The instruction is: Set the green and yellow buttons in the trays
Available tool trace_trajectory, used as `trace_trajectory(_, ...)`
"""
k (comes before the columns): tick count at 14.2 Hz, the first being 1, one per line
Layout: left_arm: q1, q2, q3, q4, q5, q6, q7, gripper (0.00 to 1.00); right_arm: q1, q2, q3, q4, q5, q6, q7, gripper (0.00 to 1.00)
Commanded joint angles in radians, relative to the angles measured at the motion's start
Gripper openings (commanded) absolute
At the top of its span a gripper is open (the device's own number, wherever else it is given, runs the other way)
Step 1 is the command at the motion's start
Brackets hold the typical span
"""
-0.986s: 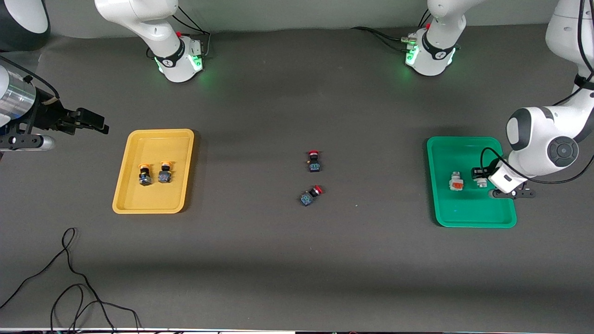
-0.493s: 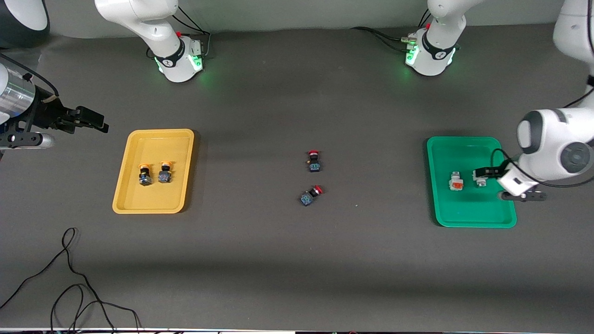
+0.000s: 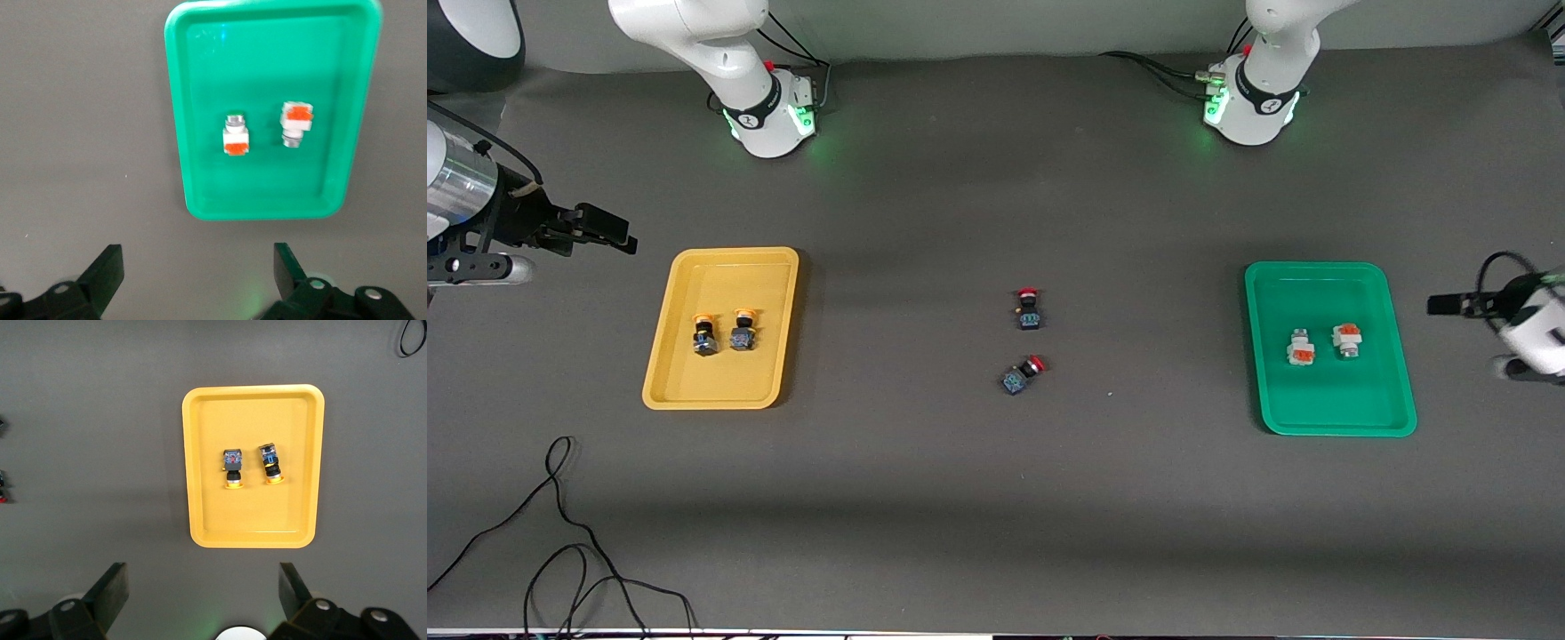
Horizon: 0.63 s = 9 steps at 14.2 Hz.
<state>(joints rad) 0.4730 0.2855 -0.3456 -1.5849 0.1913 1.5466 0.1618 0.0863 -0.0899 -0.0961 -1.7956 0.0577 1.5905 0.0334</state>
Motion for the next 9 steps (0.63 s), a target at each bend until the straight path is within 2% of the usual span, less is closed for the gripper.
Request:
trace_trajectory(1, -0.007, -0.063, -0.036, 0.051, -0.041, -0.083, 0.016, 1.0, 0.007, -0.025, 0.003, -0.022, -0.019, 0.003, 0.019, 1.0)
trace_trajectory(6, -0.031, -0.219, -0.029, -0.036, -0.162, -0.062, 0.015, 1.0, 0.007, -0.025, 0.001, -0.022, -0.019, 0.003, 0.017, 1.0)
trace_trajectory(9, -0.163, -0.285, 0.065, -0.096, -0.17, -0.026, -0.008, 1.0, 0.006, -0.022, -0.002, -0.009, -0.019, -0.018, 0.014, 1.0)
